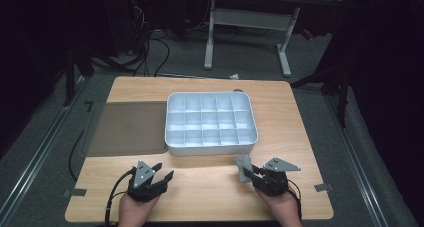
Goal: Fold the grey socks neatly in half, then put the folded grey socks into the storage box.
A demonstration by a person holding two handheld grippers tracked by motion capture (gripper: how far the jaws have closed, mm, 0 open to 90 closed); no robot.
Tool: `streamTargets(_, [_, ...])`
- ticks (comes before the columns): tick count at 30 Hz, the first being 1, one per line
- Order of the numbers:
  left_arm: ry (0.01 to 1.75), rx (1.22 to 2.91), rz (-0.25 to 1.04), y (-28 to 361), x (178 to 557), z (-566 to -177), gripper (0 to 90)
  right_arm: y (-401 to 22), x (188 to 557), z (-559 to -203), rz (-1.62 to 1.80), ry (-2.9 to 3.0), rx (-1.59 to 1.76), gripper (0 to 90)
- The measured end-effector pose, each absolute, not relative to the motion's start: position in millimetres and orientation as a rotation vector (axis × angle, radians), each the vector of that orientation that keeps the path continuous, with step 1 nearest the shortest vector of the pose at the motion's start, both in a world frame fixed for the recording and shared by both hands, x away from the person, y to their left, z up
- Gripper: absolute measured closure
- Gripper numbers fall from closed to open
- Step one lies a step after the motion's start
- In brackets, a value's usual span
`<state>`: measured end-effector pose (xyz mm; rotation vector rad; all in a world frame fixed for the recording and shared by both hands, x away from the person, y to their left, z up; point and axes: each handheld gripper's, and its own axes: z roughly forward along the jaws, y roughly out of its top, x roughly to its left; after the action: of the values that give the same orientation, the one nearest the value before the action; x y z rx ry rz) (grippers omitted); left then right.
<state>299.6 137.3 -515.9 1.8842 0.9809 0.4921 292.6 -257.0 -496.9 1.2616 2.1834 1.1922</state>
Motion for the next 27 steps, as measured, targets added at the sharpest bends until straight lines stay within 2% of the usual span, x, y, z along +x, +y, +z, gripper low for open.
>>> streamTargets(27, [0.974,1.868,0.487,138.1,298.0,-515.5,43.5,-264.2,295.4,-460.4,1.168,2.132,1.221,72.9])
